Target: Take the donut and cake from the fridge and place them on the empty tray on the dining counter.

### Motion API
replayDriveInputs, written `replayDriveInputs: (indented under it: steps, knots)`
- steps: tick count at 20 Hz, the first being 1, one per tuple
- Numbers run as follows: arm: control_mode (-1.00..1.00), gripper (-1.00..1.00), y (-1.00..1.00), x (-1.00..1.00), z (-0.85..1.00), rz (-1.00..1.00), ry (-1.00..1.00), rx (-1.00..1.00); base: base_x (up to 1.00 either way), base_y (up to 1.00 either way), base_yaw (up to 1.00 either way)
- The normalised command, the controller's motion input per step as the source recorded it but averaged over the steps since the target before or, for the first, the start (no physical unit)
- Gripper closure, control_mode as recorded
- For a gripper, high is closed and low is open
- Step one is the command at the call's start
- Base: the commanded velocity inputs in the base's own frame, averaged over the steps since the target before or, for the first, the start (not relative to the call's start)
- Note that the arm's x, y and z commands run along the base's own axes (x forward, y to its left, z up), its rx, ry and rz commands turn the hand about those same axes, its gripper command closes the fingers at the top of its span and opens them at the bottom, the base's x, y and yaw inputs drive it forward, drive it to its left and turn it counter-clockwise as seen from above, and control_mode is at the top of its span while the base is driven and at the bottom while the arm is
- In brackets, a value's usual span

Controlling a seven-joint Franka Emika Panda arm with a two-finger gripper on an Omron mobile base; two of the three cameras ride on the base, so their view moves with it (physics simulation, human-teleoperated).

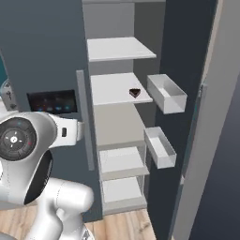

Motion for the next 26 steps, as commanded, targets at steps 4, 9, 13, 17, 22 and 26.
replayDriveInputs:
  steps: [4, 9, 13, 17, 22, 26]
  knots:
    - [1.00, -1.00, 0.00, 0.00, 0.00, 0.00, 0.00, 0.00, 0.67, -0.09, 0.00]
    - [1.00, -1.00, 0.00, 0.00, 0.00, 0.00, 0.00, 0.00, 0.39, -0.54, 0.00]
    - [1.00, -1.00, 0.00, 0.00, 0.00, 0.00, 0.00, 0.00, 0.44, -0.39, 0.01]
    - [1.00, -1.00, 0.00, 0.00, 0.00, 0.00, 0.00, 0.00, 0.74, 0.03, 0.00]
    - [1.00, -1.00, 0.00, 0.00, 0.00, 0.00, 0.00, 0.00, 0.90, 0.15, 0.00]
    - [1.00, -1.00, 0.00, 0.00, 0.00, 0.00, 0.00, 0.00, 0.83, -0.09, 0.00]
